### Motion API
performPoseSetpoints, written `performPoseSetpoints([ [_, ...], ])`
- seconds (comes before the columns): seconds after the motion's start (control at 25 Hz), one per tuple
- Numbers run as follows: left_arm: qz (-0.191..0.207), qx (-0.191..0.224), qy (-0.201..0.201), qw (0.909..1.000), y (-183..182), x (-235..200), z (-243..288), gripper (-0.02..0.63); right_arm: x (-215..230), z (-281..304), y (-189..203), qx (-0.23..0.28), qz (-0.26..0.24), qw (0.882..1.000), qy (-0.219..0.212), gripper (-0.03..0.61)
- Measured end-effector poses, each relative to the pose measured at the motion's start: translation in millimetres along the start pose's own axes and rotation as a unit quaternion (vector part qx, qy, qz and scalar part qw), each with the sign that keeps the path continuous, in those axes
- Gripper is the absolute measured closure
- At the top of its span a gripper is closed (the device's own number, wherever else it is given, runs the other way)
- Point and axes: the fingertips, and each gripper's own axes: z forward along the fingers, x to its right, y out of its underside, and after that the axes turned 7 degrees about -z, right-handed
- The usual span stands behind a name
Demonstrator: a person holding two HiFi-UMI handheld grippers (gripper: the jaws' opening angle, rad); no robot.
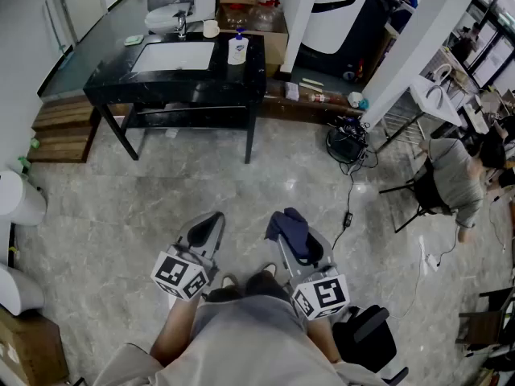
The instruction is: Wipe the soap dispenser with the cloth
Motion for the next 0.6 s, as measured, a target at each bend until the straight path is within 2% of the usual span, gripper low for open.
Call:
performPoseSetpoints([
  [0.36,-0.011,0.008,-0.005,0.9999,-6.0,-6.2,-3.1,0.607,-6.7,5.8,-6.4,-0.003,-0.009,1.0,-0.007,0.408],
  [0.6,-0.013,0.005,-0.009,0.9999,0.5,-17.6,5.1,0.607,-1.5,21.3,2.5,-0.008,0.004,1.0,-0.018,0.407],
])
